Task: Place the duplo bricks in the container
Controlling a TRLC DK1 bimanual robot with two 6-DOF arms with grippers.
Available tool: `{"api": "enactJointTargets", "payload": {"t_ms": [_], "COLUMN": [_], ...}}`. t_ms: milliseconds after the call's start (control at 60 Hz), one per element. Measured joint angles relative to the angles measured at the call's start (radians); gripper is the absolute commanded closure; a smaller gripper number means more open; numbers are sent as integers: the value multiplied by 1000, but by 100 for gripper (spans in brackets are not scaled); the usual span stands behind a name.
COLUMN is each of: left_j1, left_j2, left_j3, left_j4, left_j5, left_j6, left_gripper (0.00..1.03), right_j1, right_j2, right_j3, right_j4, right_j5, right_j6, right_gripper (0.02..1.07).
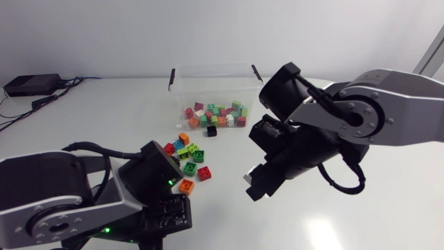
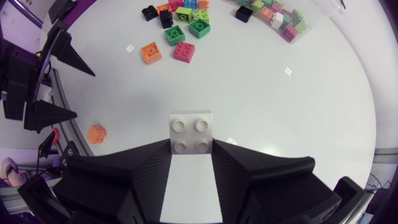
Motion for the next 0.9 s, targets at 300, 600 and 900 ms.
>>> {"api": "enactJointTargets", "payload": {"t_ms": [300, 600, 900], "left_j1": [-116, -138, -144], "left_j2": [114, 160, 163], "left_j3": [-34, -36, -36], "left_j4": [72, 126, 126], "left_j5": [2, 56, 65], "left_j6": [-64, -112, -131], "left_gripper": [5, 6, 8], "right_j1": [-53, -180, -245], "right_j2": [-15, -18, -18], "right_j3": [39, 126, 172], "right_j4": [-37, -67, -87], "right_j5": [-14, -64, -94], "right_j6": [-8, -58, -90], "right_gripper": [66, 66, 66]}}
